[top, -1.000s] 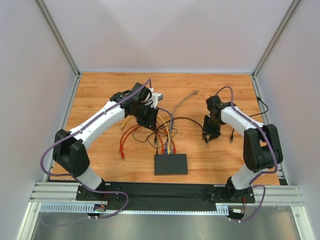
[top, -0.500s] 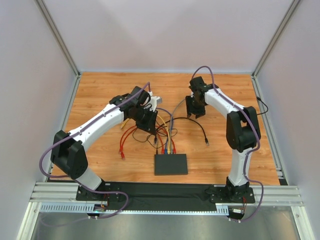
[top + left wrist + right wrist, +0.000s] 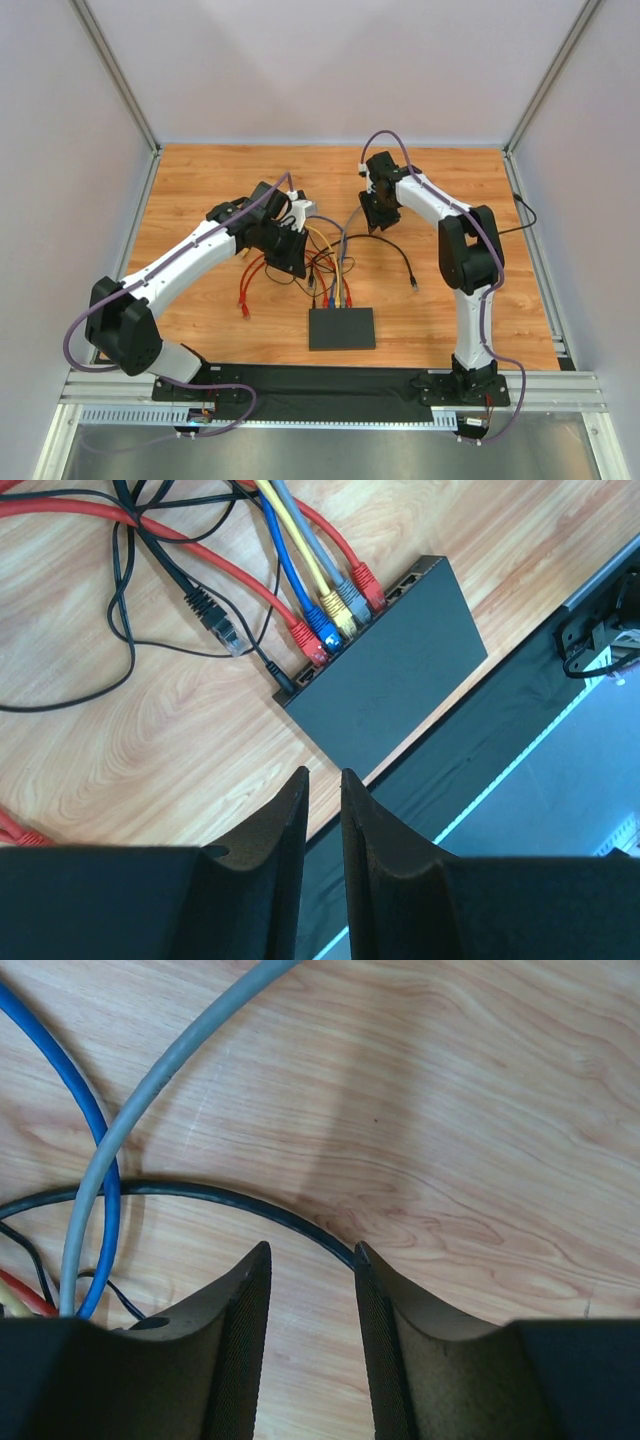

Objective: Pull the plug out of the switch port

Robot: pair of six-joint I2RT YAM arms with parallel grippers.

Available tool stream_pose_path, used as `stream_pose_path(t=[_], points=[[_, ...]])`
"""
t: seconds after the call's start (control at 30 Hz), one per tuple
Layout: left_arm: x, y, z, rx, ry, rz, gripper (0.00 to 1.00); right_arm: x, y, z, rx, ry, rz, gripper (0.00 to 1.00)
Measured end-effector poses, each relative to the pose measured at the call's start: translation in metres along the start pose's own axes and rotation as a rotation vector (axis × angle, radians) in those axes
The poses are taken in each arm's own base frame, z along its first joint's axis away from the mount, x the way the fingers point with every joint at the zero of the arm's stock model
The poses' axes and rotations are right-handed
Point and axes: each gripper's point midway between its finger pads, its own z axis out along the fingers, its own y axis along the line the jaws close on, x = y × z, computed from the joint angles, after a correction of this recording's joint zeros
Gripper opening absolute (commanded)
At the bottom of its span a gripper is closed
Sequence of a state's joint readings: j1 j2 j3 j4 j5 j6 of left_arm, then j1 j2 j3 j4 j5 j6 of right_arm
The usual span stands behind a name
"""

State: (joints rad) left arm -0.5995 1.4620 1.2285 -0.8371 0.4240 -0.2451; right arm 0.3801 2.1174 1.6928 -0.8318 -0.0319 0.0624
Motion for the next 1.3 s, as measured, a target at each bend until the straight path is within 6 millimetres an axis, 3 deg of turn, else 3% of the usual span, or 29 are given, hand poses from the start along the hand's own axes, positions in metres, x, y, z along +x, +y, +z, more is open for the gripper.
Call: stream_pose_path(t=[0.57,0.9,1.03,1.3], points=[[0.003,-0.002,-0.005,0.011,-0.011,0.0,0.27,-0.001,0.021,0.026,-0.017,0.031,-0.08,0.4],[0.004,-0.002,-0.006,0.01,-0.011,0.0,0.27,-0.002,0.028,0.027,-0.022,0.027,-0.091,0.19],[0.004,-0.002,-0.006,0.009,-0.011,-0.001,0.27,-0.004,0.03,0.026,-0.015,0.018,-0.079,0.03],[0.004,0.0,-0.007,0.004,-0.01,-0.005,0.27,-0.006,0.037,0.025,0.007,0.009,0.007,0.0]])
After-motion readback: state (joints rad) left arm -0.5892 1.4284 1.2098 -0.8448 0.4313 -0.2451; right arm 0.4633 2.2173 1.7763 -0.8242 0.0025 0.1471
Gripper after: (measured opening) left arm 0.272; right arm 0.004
